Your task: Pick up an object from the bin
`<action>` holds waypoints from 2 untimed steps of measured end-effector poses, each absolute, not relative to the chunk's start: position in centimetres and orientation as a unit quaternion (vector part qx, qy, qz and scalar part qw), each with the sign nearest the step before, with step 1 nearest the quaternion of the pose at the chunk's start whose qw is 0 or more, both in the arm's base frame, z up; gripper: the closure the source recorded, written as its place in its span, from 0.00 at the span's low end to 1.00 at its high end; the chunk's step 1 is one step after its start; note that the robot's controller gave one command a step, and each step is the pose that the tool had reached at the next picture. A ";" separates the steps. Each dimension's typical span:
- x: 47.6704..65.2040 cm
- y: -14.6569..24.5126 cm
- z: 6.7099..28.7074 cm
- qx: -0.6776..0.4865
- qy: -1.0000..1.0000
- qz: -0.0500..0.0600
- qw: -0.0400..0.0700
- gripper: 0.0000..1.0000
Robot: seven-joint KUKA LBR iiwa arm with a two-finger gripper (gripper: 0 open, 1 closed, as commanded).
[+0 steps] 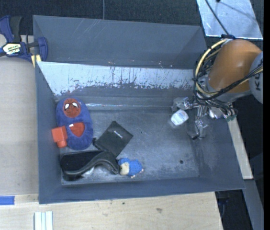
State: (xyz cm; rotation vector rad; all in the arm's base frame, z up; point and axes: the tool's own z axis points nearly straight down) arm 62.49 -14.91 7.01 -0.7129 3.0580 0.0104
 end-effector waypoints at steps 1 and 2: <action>62.5 -13.8 7.1 -0.114 0.993 0.000 0.001 0.00; 62.6 -13.8 7.1 -0.114 0.993 0.000 0.001 1.00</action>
Offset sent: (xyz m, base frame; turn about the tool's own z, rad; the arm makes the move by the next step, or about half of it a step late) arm -0.0004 0.0108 -0.0001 0.2289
